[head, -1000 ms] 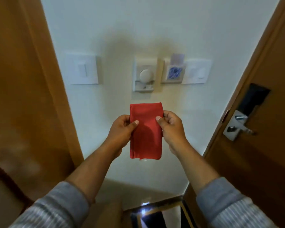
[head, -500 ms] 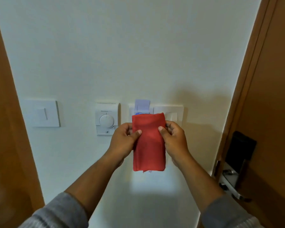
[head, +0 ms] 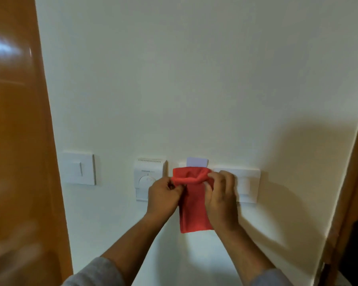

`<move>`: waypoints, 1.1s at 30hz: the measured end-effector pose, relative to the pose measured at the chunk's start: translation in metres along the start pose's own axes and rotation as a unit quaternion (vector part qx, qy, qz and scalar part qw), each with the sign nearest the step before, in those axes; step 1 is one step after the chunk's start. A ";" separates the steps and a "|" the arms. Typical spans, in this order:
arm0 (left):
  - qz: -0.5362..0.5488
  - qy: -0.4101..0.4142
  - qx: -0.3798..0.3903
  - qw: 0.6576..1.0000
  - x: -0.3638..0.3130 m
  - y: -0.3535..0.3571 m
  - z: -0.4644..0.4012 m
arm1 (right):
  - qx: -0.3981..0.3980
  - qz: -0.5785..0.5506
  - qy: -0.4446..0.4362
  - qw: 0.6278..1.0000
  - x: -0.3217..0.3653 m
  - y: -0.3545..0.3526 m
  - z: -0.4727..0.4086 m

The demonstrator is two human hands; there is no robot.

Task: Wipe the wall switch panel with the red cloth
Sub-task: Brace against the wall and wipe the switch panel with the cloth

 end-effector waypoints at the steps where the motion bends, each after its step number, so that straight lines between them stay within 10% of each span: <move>1: -0.002 0.004 -0.002 1.000 -0.001 0.000 -0.002 | -0.003 0.023 -0.011 1.000 0.000 0.002 0.000; 10: -0.125 0.067 0.048 0.989 -0.016 -0.013 -0.004 | -0.031 0.160 -0.122 0.979 0.028 0.051 0.046; 17: -0.410 0.435 -0.079 0.798 -0.114 -0.066 -0.034 | 0.044 0.264 -0.200 0.943 0.017 0.097 0.053; 20: -0.478 0.444 -0.050 0.756 -0.119 -0.066 -0.083 | 0.039 0.290 -0.271 0.917 0.011 0.102 0.055; 33: -0.485 0.393 -0.154 0.766 -0.116 -0.090 -0.154 | 0.015 0.333 -0.421 0.844 0.029 0.106 0.039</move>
Point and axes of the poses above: each hand's wrist, its own z-axis away from the middle knuckle, its own y-axis out of the palm, x = y × z, the point moved 10 cm from there along -z, towards the middle knuckle, and after that the axes turned 13 degrees about y, right-handed, at the moved point
